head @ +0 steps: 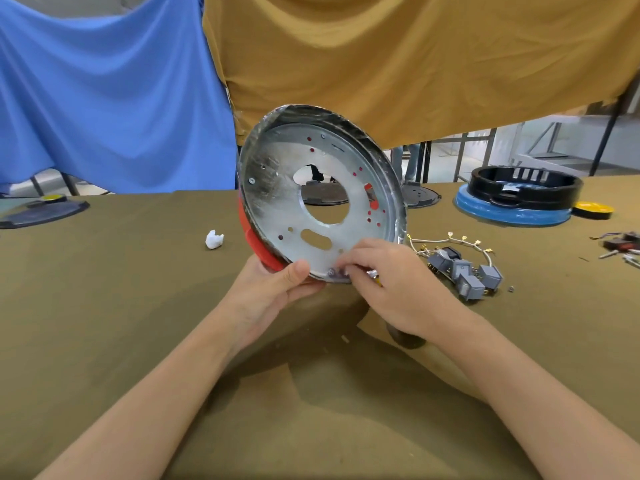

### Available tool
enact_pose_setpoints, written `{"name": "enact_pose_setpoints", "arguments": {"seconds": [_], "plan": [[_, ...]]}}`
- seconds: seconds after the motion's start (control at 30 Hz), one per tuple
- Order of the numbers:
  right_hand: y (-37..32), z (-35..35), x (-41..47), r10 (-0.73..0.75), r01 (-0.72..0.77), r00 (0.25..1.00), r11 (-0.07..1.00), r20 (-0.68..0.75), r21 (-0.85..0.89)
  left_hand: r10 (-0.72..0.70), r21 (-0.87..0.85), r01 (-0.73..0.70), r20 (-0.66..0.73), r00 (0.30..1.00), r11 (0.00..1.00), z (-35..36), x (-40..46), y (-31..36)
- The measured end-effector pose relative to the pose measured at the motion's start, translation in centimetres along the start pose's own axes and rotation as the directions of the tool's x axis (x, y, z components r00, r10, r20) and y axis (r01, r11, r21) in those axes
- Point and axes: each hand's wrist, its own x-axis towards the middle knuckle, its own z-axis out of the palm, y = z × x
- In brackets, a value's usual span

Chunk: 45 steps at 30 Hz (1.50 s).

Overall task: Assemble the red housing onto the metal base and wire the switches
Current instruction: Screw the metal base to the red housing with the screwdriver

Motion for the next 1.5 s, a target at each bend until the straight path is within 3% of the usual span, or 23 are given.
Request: {"name": "enact_pose_setpoints", "arguments": {"seconds": [0.07, 0.17, 0.3, 0.53, 0.7, 1.03, 1.27, 1.5], "plan": [[-0.1, -0.2, -0.5, -0.053, 0.053, 0.998, 0.999, -0.024, 0.007, 0.023, -0.070, -0.023, -0.010, 1.000, 0.997, -0.1, 0.1, 0.2], [-0.3, 0.0, -0.9, -0.123, 0.127, 0.992, 0.982, 0.038, -0.140, 0.030, -0.096, -0.031, -0.014, 0.999, 0.995, -0.2, 0.0, 0.4], [-0.4, 0.3, -0.8, -0.256, 0.242, 0.967, 0.931, -0.016, -0.274, -0.027, -0.091, 0.024, -0.032, 0.999, 0.996, -0.1, 0.0, 0.3], [-0.7, 0.2, -1.0, -0.359, 0.329, 0.933, 0.870, -0.013, -0.368, -0.014, -0.101, 0.020, 0.056, 0.998, 0.995, -0.1, -0.2, 0.5], [-0.8, -0.1, -1.0, -0.350, 0.305, 0.933, 0.895, -0.088, -0.327, 0.012, -0.113, -0.002, 0.089, 0.996, 0.994, 0.0, -0.2, 0.7], [-0.7, 0.1, -0.8, -0.220, 0.220, 0.975, 0.965, 0.017, -0.140, -0.058, -0.079, 0.056, -0.014, 0.998, 0.995, 0.0, -0.2, 0.4], [-0.4, 0.2, -1.1, -0.227, 0.235, 0.970, 0.965, 0.083, -0.114, -0.047, -0.031, 0.047, -0.009, 0.999, 0.998, 0.1, -0.4, 0.2], [-0.5, 0.5, -1.9, -0.238, 0.222, 0.968, 0.961, -0.082, -0.164, -0.003, -0.041, 0.003, -0.004, 1.000, 0.999, 0.2, -0.3, 0.2]]}}
